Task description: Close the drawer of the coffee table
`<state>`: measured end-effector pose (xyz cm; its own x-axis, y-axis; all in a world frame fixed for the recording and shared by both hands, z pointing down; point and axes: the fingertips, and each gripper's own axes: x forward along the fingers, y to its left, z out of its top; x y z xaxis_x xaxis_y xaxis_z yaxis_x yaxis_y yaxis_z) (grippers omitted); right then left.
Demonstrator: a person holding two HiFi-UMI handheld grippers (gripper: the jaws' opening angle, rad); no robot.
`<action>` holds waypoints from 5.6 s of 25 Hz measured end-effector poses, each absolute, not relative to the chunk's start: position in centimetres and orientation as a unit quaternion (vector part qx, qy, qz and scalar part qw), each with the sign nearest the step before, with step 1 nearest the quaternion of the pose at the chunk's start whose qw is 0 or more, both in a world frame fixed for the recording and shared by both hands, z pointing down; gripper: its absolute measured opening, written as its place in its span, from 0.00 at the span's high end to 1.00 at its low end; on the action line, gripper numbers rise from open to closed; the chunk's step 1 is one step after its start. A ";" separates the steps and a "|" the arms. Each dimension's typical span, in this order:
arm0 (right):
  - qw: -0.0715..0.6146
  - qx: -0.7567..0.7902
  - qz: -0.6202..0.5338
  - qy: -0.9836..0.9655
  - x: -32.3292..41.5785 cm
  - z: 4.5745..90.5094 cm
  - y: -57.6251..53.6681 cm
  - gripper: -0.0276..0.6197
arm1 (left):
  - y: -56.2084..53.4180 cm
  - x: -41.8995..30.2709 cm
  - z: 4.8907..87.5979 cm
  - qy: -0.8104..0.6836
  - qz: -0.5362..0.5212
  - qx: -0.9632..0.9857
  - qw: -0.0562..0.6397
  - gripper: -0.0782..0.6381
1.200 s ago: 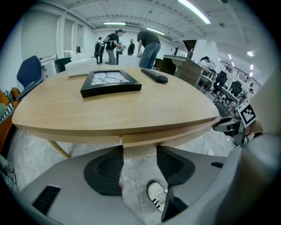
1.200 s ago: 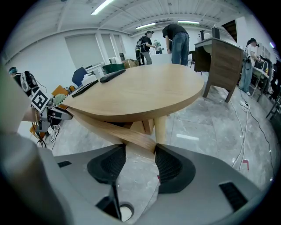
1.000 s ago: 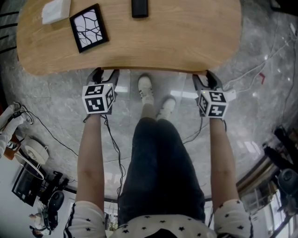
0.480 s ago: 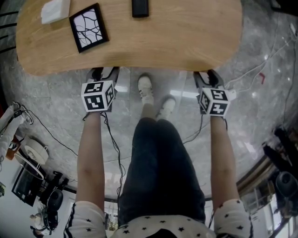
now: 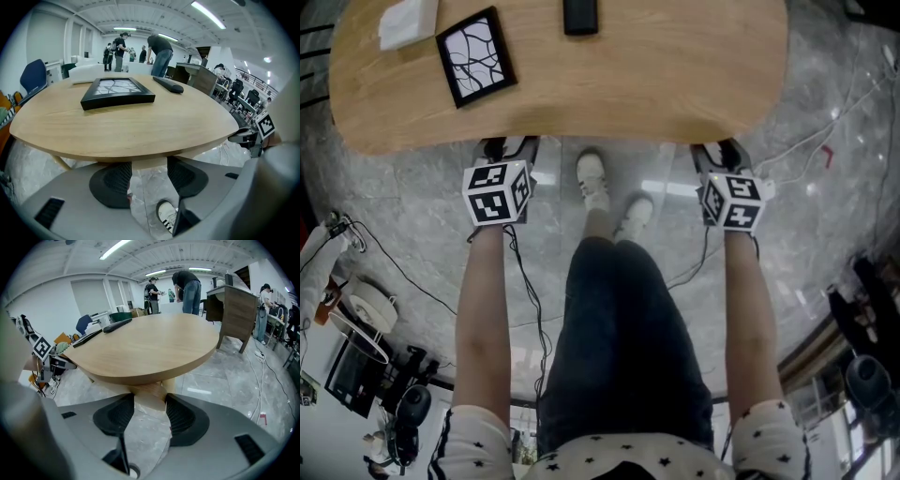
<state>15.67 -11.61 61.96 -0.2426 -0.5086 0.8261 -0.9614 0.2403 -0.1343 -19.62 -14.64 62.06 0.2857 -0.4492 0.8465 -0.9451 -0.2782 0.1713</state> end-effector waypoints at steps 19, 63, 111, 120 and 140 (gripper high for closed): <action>0.295 0.538 0.302 -0.729 15.8 61.8 -13.0 0.62 | -15.9 -19.5 62.1 -0.530 0.299 0.720 0.334 0.55; 0.283 0.536 0.276 -0.746 17.2 59.3 -10.5 0.62 | -12.1 -18.5 59.5 -0.576 0.283 0.702 0.308 0.55; 0.173 0.503 0.264 -0.805 11.9 24.8 -3.3 0.94 | -3.4 -2.3 25.9 -0.557 0.185 0.740 0.328 0.88; 0.153 0.501 0.264 -0.810 12.5 20.2 -2.7 0.94 | -2.8 -0.8 21.7 -0.528 0.187 0.768 0.311 0.88; 0.136 0.495 0.233 -0.826 11.7 15.6 0.4 0.95 | 0.2 0.1 17.9 -0.515 0.170 0.787 0.293 0.88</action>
<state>11.69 0.45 15.63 -0.4725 -0.7547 0.4552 -0.8813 0.4007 -0.2506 0.08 0.19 17.85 0.4112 -0.7114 0.5700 -0.9109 -0.2973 0.2862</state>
